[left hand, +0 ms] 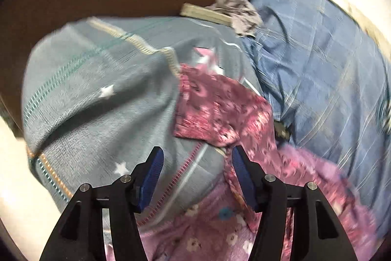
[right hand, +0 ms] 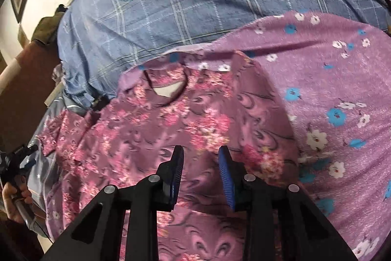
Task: Fold small clothes
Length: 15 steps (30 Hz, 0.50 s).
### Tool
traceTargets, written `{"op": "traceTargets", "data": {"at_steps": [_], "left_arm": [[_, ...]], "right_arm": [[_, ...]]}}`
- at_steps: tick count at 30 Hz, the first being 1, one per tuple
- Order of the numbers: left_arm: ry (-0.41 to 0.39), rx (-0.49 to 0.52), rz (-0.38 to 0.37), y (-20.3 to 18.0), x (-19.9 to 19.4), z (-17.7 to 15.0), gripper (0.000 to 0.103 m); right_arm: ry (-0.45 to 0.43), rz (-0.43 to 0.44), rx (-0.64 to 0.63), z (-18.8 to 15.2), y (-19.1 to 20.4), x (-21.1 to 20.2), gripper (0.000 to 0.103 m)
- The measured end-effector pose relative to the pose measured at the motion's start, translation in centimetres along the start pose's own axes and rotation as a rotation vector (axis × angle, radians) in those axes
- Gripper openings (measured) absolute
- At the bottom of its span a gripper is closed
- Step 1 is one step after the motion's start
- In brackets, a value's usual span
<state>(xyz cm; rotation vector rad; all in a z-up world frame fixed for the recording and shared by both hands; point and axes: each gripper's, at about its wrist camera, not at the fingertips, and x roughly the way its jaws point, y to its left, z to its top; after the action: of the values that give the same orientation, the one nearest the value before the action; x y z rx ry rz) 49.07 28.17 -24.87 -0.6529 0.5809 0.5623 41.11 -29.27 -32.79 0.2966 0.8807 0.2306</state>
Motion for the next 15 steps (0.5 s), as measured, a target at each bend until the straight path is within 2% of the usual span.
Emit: {"op": "traceTargets", "data": {"at_steps": [5,7,10,13,15], "left_arm": [[0.161,-0.129,-0.212,2.4,4.2,0.9,0.058],[0.17,-0.156,-0.256,2.4,5.4,1.2,0.058],[0.167,-0.184,-0.265,2.9,7.6,2.5,0.058],[0.169,-0.274,-0.258,4.5,9.5,3.2,0.058],[0.179,-0.353,-0.29,5.1,10.1,3.2,0.058]], "right_arm": [[0.018,-0.003,-0.045,-0.8,1.9,1.2,0.032],[0.021,-0.002,-0.058,-1.1,2.3,1.6,0.032],[0.023,0.008,-0.063,-1.1,2.5,1.9,0.032],[0.023,0.013,-0.065,-1.1,2.6,2.1,0.032],[0.022,0.016,-0.072,-1.2,2.6,2.0,0.032]]}}
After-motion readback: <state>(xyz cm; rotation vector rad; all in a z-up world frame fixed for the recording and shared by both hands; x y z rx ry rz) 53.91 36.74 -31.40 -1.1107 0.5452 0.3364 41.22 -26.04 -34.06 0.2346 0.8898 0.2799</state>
